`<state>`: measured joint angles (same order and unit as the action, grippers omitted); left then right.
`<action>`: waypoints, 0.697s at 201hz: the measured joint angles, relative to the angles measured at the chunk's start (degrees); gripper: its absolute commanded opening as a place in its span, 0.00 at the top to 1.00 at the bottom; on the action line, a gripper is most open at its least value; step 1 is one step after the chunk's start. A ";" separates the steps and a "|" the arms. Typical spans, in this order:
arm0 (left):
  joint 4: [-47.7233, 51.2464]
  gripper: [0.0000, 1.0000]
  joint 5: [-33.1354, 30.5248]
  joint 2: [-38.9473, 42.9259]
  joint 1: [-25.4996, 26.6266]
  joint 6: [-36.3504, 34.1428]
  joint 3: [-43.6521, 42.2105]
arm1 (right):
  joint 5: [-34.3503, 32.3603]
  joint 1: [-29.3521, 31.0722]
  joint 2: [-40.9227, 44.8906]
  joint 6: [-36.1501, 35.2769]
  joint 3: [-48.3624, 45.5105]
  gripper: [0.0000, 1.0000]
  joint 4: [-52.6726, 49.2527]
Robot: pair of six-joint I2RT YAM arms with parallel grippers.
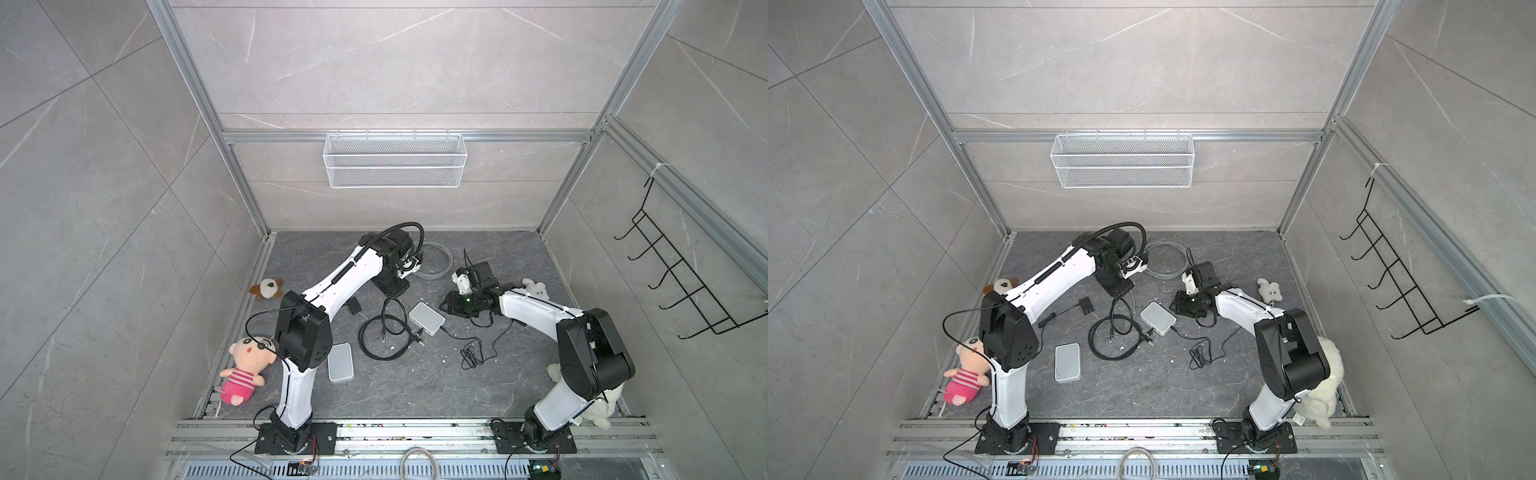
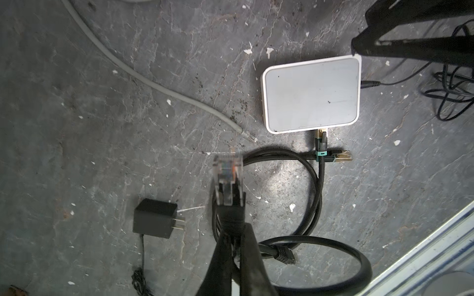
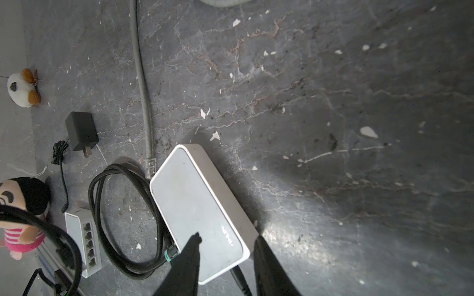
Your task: Insert the plug into the switch port
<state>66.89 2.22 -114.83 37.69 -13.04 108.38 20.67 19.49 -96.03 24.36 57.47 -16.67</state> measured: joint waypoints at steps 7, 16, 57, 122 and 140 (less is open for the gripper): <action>0.48 0.95 0.46 0.15 0.24 0.90 -1.40 | -0.33 0.00 0.00 0.00 0.00 0.62 0.00; 1.36 0.95 1.16 0.15 0.72 2.14 -3.30 | -0.61 0.00 -0.02 0.00 0.00 0.62 0.00; 1.62 0.95 6.32 1.09 3.08 7.93 -11.91 | -0.85 0.00 -2.01 -0.04 0.39 0.61 0.11; -9.66 0.95 8.20 -1.51 4.07 12.17 -19.50 | 4.70 0.87 -5.16 -3.67 1.81 0.59 2.95; -12.02 0.95 7.76 -2.01 4.07 12.13 -19.65 | 5.38 1.09 -5.73 -4.94 2.69 0.58 3.69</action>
<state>54.87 9.98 -116.84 41.76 -0.91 88.73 26.04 20.58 -101.75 19.42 60.16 -12.97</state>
